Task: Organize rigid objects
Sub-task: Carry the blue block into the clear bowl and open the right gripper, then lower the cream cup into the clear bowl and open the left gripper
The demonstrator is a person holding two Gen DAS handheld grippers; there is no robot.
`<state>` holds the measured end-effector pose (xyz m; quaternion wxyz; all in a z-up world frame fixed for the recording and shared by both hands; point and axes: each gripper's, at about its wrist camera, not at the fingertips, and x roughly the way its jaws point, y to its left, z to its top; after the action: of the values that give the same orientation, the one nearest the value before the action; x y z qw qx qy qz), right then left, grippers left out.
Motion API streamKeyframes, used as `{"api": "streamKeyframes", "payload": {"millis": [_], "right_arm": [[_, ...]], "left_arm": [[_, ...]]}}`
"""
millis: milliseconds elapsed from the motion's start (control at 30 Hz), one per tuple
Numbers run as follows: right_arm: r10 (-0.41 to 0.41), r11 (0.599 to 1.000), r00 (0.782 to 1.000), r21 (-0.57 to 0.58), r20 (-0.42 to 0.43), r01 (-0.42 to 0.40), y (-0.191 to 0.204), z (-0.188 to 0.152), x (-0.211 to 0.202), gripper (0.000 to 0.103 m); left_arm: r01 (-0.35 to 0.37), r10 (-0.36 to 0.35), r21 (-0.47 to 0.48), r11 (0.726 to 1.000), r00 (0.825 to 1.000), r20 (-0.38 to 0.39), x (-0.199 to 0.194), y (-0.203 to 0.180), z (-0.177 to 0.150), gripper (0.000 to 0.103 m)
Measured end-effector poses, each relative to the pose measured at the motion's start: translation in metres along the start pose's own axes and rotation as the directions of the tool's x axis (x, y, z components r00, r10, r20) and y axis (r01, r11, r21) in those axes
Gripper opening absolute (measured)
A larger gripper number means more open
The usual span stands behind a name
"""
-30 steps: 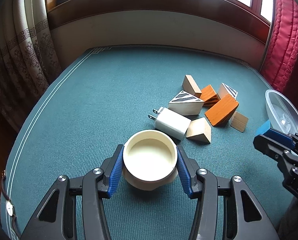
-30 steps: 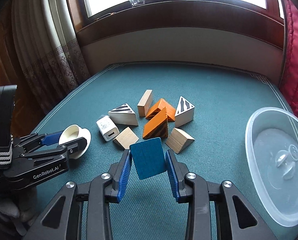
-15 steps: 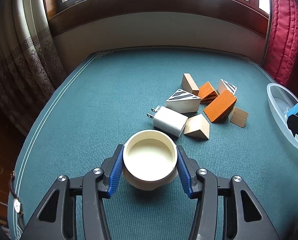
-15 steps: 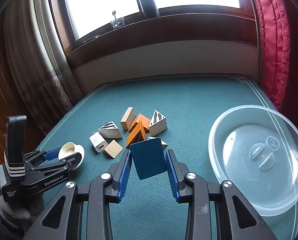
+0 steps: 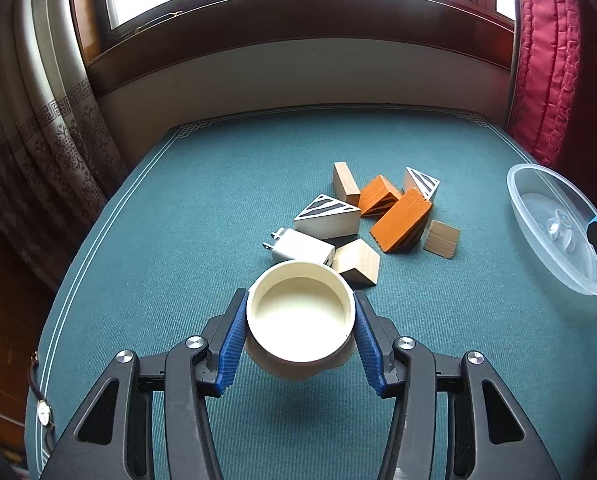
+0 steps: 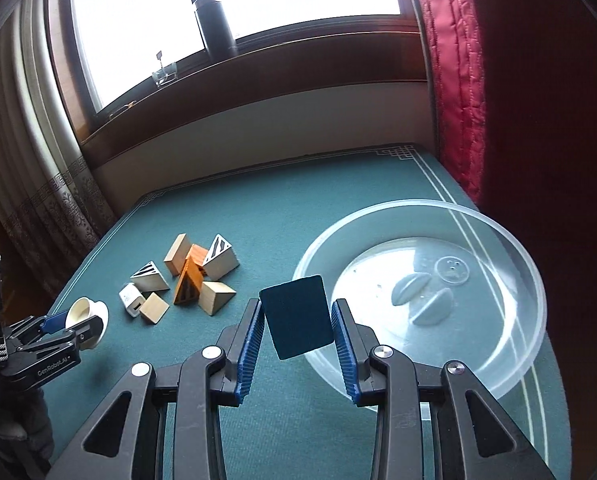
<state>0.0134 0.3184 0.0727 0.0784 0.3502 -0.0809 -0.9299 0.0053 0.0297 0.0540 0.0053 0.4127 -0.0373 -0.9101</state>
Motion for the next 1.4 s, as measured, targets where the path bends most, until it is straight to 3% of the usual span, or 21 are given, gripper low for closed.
{"api": "streamKeyframes", "payload": {"millis": [167, 333, 500, 667, 967, 1100, 1400], "right_arm": [[-0.055, 0.998, 0.998, 0.039, 0.015, 0.054, -0.023, 0.002, -0.007, 0.037], [-0.162, 0.980, 0.987, 0.113, -0.006, 0.161, -0.052, 0.004, -0.003, 0.038], [-0.165, 0.960, 0.986, 0.223, -0.031, 0.168, -0.081, 0.003, -0.001, 0.042], [-0.163, 0.954, 0.987, 0.255, -0.007, 0.159, -0.088, 0.002, -0.008, 0.045], [-0.209, 0.945, 0.978, 0.258, 0.000, 0.202, -0.086, 0.001, -0.011, 0.049], [-0.241, 0.941, 0.970, 0.252, 0.022, 0.227, -0.085, 0.000, -0.015, 0.058], [-0.295, 0.924, 0.955, 0.263, 0.034, 0.277, -0.089, -0.001, -0.019, 0.062]], "left_arm": [[0.012, -0.013, 0.031, 0.999, 1.000, 0.019, -0.008, -0.015, 0.008, 0.051], [0.011, -0.014, 0.057, 0.998, 0.999, 0.053, -0.018, -0.028, 0.019, 0.051], [0.013, -0.020, 0.080, 0.997, 0.996, 0.085, -0.028, -0.040, 0.033, 0.051], [0.020, -0.035, 0.113, 0.993, 0.991, 0.130, -0.042, -0.055, 0.051, 0.051], [0.089, -0.126, 0.213, 0.973, 0.979, 0.164, -0.055, -0.108, 0.069, 0.051], [0.140, -0.180, 0.256, 0.957, 0.973, 0.144, -0.053, -0.139, 0.073, 0.051], [0.244, -0.286, 0.313, 0.918, 0.953, 0.096, -0.045, -0.193, 0.077, 0.051]]}}
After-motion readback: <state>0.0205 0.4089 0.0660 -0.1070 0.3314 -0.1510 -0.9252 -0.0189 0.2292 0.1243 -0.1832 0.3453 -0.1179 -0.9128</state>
